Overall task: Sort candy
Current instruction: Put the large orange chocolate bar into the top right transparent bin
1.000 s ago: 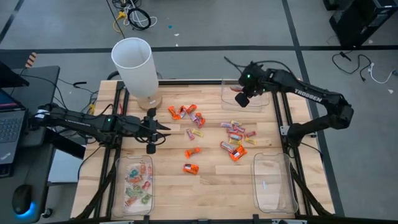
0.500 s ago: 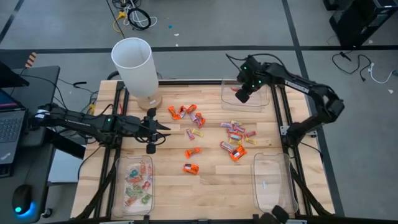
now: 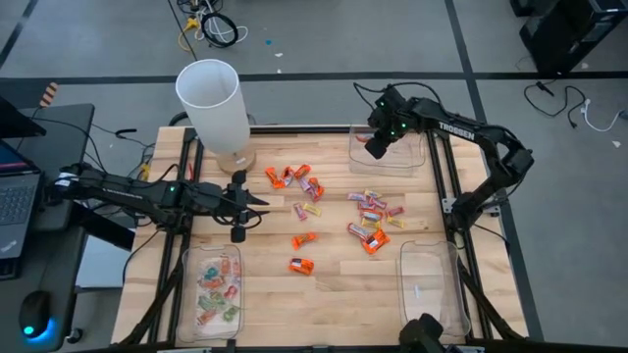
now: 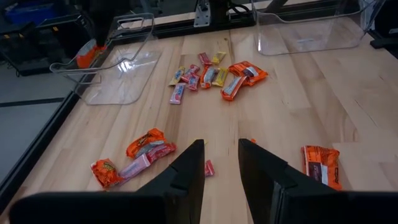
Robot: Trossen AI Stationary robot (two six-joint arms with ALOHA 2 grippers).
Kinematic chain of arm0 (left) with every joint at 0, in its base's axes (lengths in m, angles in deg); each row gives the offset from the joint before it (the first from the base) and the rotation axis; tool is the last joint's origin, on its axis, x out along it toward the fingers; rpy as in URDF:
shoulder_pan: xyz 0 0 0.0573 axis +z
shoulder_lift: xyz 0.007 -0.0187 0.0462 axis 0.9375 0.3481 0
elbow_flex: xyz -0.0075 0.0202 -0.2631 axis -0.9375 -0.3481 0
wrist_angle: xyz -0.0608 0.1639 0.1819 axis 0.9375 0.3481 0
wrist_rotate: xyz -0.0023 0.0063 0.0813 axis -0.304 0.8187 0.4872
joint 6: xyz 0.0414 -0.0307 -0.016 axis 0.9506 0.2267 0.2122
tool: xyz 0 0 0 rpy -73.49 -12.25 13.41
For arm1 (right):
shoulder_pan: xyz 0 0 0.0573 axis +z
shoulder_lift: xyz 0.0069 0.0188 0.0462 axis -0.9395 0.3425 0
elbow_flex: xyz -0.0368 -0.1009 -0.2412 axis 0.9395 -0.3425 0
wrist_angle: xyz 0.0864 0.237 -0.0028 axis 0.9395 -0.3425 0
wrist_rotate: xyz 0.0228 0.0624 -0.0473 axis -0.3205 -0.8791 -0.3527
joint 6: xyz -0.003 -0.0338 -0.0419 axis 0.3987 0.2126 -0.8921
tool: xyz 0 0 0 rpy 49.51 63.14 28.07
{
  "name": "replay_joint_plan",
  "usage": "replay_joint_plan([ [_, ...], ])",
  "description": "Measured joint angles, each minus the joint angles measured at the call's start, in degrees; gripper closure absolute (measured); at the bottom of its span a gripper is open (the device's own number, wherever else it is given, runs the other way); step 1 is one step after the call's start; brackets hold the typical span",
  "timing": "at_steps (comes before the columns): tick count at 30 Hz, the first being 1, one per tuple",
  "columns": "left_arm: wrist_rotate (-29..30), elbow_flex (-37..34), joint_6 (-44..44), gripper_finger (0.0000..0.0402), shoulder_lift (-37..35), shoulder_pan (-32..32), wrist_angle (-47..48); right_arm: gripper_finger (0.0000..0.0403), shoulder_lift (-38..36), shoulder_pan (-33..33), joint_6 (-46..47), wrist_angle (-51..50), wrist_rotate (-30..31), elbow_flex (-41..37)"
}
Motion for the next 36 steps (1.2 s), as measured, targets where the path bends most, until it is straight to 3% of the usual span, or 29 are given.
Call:
replay_joint_plan([
  [12,0.0,0.0,0.1,0.0300,0.0,0.0,-0.5,0.0403,0.0,-1.0,0.0,6.8,-0.6,-10.8],
  [26,0.0,0.0,0.0,0.0300,0.0,0.0,-0.5,0.0402,-0.2,-1.5,-2.3,5.7,1.3,-11.2],
  [36,0.0,0.0,0.0,0.0300,0.0,0.0,-0.5,0.0350,-0.2,-1.5,-1.3,5.6,3.2,-11.2],
])
